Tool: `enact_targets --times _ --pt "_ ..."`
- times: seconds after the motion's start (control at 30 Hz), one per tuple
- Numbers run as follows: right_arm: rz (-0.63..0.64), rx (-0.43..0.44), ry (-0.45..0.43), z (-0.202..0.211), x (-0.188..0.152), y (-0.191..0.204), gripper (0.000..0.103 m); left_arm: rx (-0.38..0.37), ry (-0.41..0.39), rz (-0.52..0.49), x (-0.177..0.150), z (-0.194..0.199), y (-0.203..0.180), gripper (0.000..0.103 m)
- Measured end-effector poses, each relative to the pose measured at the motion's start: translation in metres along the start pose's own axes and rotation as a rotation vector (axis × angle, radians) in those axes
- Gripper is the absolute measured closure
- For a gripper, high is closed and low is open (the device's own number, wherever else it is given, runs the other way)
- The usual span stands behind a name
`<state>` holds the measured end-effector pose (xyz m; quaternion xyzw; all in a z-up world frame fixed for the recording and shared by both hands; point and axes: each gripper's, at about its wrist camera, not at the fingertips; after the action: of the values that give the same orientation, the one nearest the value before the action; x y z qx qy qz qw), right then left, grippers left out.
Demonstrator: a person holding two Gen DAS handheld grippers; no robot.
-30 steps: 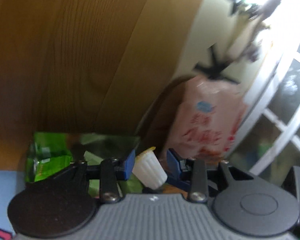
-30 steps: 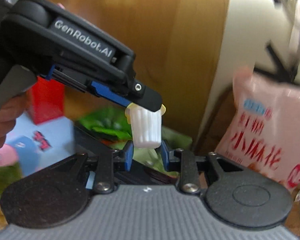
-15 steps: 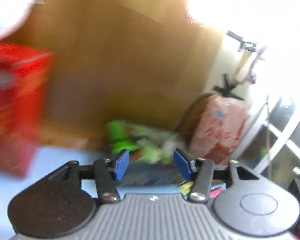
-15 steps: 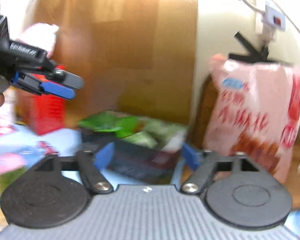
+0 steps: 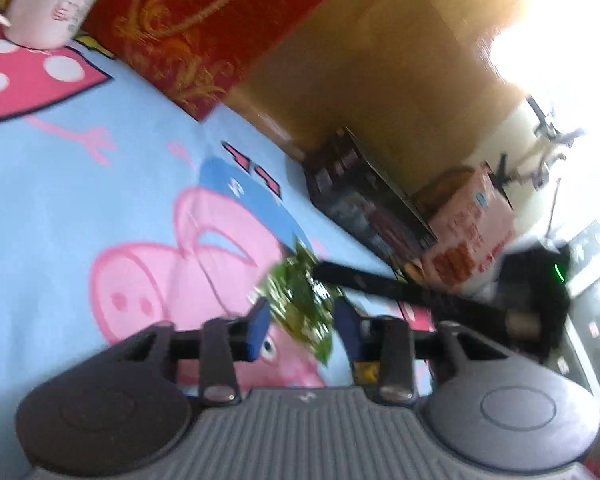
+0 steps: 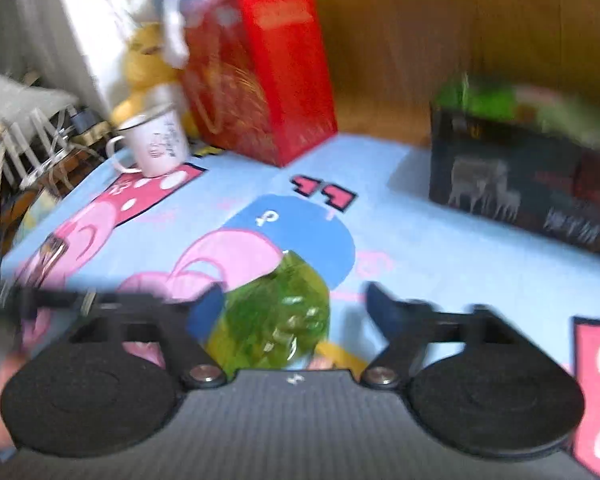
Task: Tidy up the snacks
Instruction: 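Grasp the green seaweed bag with the left gripper and lift it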
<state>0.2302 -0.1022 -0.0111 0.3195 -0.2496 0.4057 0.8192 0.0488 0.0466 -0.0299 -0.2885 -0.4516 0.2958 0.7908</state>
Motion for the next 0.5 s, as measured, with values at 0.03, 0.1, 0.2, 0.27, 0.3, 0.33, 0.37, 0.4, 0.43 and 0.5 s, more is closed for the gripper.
enact_targets --times 0.03,0.1,0.2,0.27,0.3,0.33,0.37,0.4,0.43,0.5 --pt "-0.057 0.020 -0.008 0.005 -0.003 -0.003 0.063 0.018 0.031 -0.020 0.000 -0.005 -0.003 0.081" --pt "-0.131 0.073 0.018 0.010 -0.009 -0.005 0.070 0.044 0.032 -0.056 -0.006 -0.017 -0.008 0.089" --pt "-0.136 0.051 0.002 0.024 -0.025 0.002 0.070 0.032 0.027 -0.059 -0.006 -0.016 -0.005 0.089" --pt "-0.129 0.050 -0.010 0.035 -0.032 0.006 0.070 0.020 0.030 -0.051 -0.006 -0.014 -0.003 0.088" --pt "-0.116 0.050 -0.028 0.043 -0.038 0.010 0.070 0.009 0.033 -0.052 -0.008 -0.012 -0.003 0.087" --pt "-0.098 0.052 -0.053 0.050 -0.043 0.014 0.071 -0.008 0.039 -0.055 -0.009 -0.010 -0.004 0.087" --pt "-0.069 0.050 -0.080 0.060 -0.050 0.020 0.075 -0.032 0.044 -0.060 -0.010 -0.009 -0.005 0.087" --pt "-0.035 0.044 -0.114 0.069 -0.057 0.028 0.077 -0.051 0.047 -0.066 -0.012 -0.007 -0.008 0.088" --pt "-0.001 0.041 -0.149 0.076 -0.062 0.035 0.082 -0.051 0.043 -0.078 -0.013 -0.007 -0.011 0.088" --pt "0.057 0.021 -0.188 0.085 -0.072 0.047 0.084 -0.035 0.037 -0.091 -0.015 -0.006 -0.013 0.088"
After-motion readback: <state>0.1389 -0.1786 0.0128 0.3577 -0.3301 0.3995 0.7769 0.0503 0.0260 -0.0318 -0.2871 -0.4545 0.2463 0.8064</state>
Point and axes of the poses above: each gripper's, at about its wrist camera, not at the fingertips, and z roughly against the way its jaws point, y to its left, x to its top, and after that the axes turned 2 degrees about -x, right-handed
